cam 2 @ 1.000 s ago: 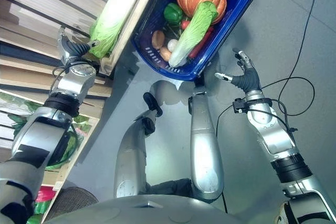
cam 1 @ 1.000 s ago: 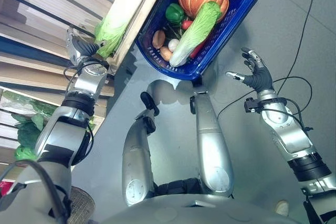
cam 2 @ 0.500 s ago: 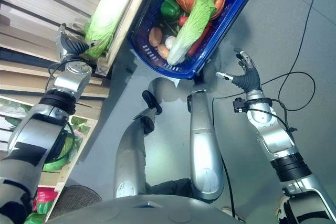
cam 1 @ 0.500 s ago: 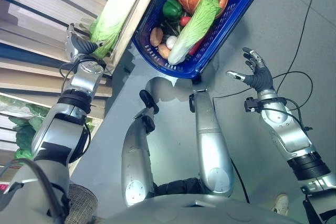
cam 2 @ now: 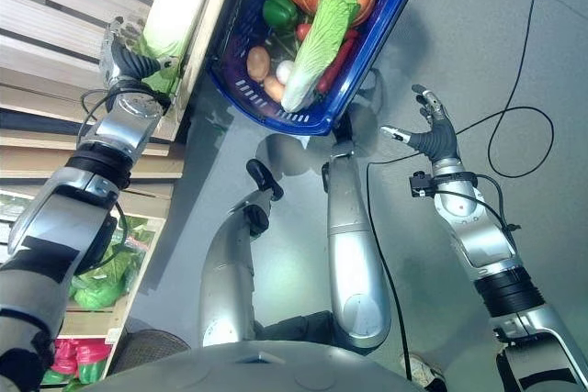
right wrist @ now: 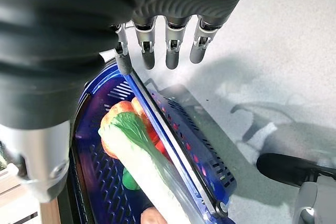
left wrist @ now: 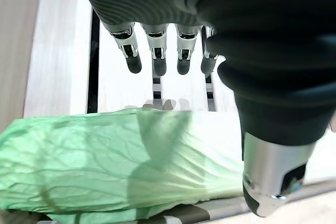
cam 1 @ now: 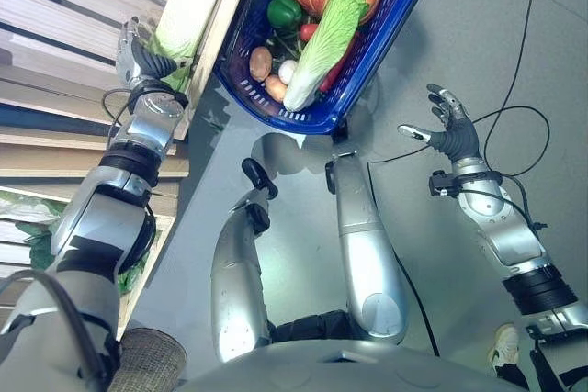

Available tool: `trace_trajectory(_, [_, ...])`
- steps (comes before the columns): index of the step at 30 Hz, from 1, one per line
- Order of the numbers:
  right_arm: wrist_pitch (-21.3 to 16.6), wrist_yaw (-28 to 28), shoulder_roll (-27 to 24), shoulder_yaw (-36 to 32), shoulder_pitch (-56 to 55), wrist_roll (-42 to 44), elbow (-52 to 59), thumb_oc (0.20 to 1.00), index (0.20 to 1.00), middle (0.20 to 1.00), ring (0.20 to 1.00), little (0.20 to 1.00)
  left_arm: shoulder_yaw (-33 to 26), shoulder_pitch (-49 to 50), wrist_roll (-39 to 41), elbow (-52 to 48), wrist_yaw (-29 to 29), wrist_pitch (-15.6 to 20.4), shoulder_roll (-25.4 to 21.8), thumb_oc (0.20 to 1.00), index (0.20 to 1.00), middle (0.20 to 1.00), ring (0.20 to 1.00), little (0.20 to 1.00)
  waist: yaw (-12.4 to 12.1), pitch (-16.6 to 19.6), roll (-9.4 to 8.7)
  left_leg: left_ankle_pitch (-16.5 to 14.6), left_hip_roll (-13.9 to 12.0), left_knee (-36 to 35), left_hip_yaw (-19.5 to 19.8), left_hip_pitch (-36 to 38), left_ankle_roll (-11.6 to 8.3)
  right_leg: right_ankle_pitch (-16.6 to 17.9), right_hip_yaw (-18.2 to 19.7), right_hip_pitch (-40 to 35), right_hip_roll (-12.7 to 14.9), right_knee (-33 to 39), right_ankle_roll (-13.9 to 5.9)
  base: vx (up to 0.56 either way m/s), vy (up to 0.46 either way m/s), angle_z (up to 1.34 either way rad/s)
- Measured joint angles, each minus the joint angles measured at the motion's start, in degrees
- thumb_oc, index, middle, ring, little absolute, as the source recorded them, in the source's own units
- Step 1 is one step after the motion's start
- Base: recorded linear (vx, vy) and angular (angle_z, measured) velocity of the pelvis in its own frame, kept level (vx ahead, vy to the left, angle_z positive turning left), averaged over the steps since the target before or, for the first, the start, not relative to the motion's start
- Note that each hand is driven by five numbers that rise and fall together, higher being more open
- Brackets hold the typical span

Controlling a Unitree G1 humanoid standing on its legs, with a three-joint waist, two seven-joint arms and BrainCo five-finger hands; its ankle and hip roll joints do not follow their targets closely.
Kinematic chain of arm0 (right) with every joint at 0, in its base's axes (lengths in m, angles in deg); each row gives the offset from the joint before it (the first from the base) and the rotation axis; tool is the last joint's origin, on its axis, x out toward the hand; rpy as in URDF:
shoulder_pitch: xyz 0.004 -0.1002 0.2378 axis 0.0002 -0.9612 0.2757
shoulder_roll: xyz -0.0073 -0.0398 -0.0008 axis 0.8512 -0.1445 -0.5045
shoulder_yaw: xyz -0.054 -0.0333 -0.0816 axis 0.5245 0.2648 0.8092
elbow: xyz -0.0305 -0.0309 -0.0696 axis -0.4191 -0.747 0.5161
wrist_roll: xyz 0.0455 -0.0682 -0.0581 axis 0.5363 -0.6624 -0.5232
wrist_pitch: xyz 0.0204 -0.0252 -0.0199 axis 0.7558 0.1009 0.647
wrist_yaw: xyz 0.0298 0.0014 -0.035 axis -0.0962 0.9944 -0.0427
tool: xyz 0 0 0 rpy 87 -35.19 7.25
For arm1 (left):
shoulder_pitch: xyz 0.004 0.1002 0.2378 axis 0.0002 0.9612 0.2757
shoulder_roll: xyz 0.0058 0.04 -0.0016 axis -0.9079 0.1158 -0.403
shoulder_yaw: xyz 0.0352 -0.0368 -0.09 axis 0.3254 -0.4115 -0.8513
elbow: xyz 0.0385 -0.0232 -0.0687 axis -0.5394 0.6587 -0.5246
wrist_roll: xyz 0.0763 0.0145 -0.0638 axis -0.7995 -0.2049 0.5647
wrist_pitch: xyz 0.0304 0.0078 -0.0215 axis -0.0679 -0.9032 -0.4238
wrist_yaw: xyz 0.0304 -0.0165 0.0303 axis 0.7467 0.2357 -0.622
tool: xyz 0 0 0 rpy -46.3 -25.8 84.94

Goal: Pick up fruits and vegetables into the basket

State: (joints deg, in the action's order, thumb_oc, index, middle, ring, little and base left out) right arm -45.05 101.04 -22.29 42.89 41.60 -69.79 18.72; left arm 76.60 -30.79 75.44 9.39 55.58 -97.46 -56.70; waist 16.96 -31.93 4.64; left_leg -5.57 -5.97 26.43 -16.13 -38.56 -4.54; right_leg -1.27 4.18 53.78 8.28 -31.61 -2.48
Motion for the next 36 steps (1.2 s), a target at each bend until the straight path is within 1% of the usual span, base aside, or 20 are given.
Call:
trace_trajectory(4, [0.0, 0.0, 0.0, 0.0, 0.1, 0.0, 0.1, 1.000, 1.000, 1.000, 1.000, 1.000, 1.7, -0.6, -0.6, -0.1, 1.4, -0.1, 0.1, 1.000, 1.000, 1.000, 1.000, 1.000, 0.1, 0.0, 0.00, 0.1, 0.0, -0.4, -0.4, 0.4, -0.12, -0.1, 0.1, 0.2, 0.0, -0.3, -0.13, 0.00, -0.009, -0.01])
trace_trajectory(8, [0.1, 0.0, 0.0, 0.0, 0.5, 0.3, 0.0, 1.000, 1.000, 1.000, 1.000, 1.000, 1.7, -1.4, -0.1, 0.7, 2.1, -2.4, 0.1, 1.000, 1.000, 1.000, 1.000, 1.000, 0.6, 0.0, 0.01, 0.3, 0.0, -1.0, -1.1, 0.4, -0.27, -0.2, 0.2, 0.9, -0.1, -0.1, -0.24, 0.00, 0.007, -0.08])
trace_trajectory(11, [0.1, 0.0, 0.0, -0.1, 0.9, 2.5, -0.1, 1.000, 1.000, 1.000, 1.000, 1.000, 1.7, -2.5, 3.2, 3.2, 2.1, -4.1, 0.1, 1.000, 1.000, 1.000, 1.000, 1.000, 1.2, 0.0, 0.01, 0.4, -0.1, -1.4, -1.4, 0.4, -0.33, -0.1, 0.2, 1.2, -0.2, 0.0, -0.09, 0.00, 0.016, -0.05])
trace_trajectory(14, [0.1, 0.0, 0.0, 0.0, 1.1, 3.7, -0.2, 1.000, 1.000, 1.000, 1.000, 1.000, 1.6, -3.5, 6.8, 6.0, 1.8, -5.0, 0.4, 1.000, 1.000, 1.000, 1.000, 1.000, 1.4, 0.0, 0.01, 0.4, 0.0, -1.7, -1.6, 0.4, -0.34, 0.3, 0.3, 1.4, -0.2, 0.0, 0.39, 0.00, 0.000, 0.00])
trace_trajectory(16, [0.2, -0.1, 0.0, -0.1, 1.2, 4.5, -0.2, 1.000, 1.000, 1.000, 1.000, 1.000, 1.1, -4.0, 9.4, 8.1, 1.7, -5.3, 0.3, 1.000, 1.000, 1.000, 1.000, 1.000, 1.3, 0.0, 0.01, 0.4, 0.0, -1.7, -1.6, 0.4, -0.35, 0.3, 0.3, 1.5, -0.2, 0.0, 0.45, 0.00, 0.000, 0.00])
trace_trajectory(19, [0.1, -0.1, 0.0, 0.0, 1.2, 4.5, -0.2, 1.000, 1.000, 1.000, 1.000, 1.000, 0.8, -3.9, 11.6, 9.2, 1.7, -5.4, 0.4, 1.000, 1.000, 1.000, 1.000, 1.000, 1.3, 0.0, 0.01, 0.4, 0.0, -1.7, -1.5, 0.2, -0.35, 0.3, 0.2, 1.5, -0.1, 0.0, 0.45, 0.00, 0.010, 0.01])
trace_trajectory(24, [0.2, 0.0, 0.0, 0.0, 1.7, 4.5, -0.3, 1.000, 1.000, 1.000, 1.000, 1.000, -1.6, -3.2, 16.3, 10.2, 1.5, -5.0, 0.3, 1.000, 1.000, 1.000, 1.000, 1.000, 1.0, 0.0, 0.01, 0.3, -0.1, -0.8, -1.0, -1.2, -0.39, 0.3, 0.0, 2.4, -0.1, -0.3, 0.47, 0.01, 0.017, 0.02])
trace_trajectory(27, [0.3, 0.0, 0.1, 0.0, 1.8, 4.6, -0.4, 1.000, 1.000, 1.000, 1.000, 1.000, -1.7, -3.4, 18.6, 10.8, 1.4, -5.0, 0.4, 1.000, 1.000, 1.000, 1.000, 1.000, 0.8, 0.0, 0.01, 0.3, -0.1, -0.5, -0.6, -2.0, -0.34, 0.3, -0.1, 2.9, 0.0, -0.4, 0.47, 0.01, 0.014, 0.06])
trace_trajectory(33, [0.3, 0.8, 0.1, 0.0, 1.9, 4.7, -1.1, 1.000, 1.000, 1.000, 1.000, 1.000, -2.9, -3.2, 19.6, 11.1, 1.2, -5.3, 0.3, 1.000, 1.000, 1.000, 1.000, 1.000, 0.4, 0.1, -0.13, 0.2, -0.3, 1.0, 0.7, -4.4, -0.36, 0.3, -0.7, 4.2, 0.0, -0.6, 0.53, 0.00, 0.004, 0.03])
trace_trajectory(36, [0.3, 0.9, 0.1, 0.1, 2.1, 5.1, -1.8, 1.000, 1.000, 1.000, 1.000, 1.000, -2.8, -3.2, 18.2, 11.2, 1.6, -6.4, 0.1, 1.000, 1.000, 1.000, 1.000, 1.000, 0.3, 0.1, -0.14, 0.0, -0.3, 1.8, 0.8, -5.2, -0.29, 0.3, -0.7, 4.9, 0.1, -1.2, 0.52, 0.00, 0.003, 0.01])
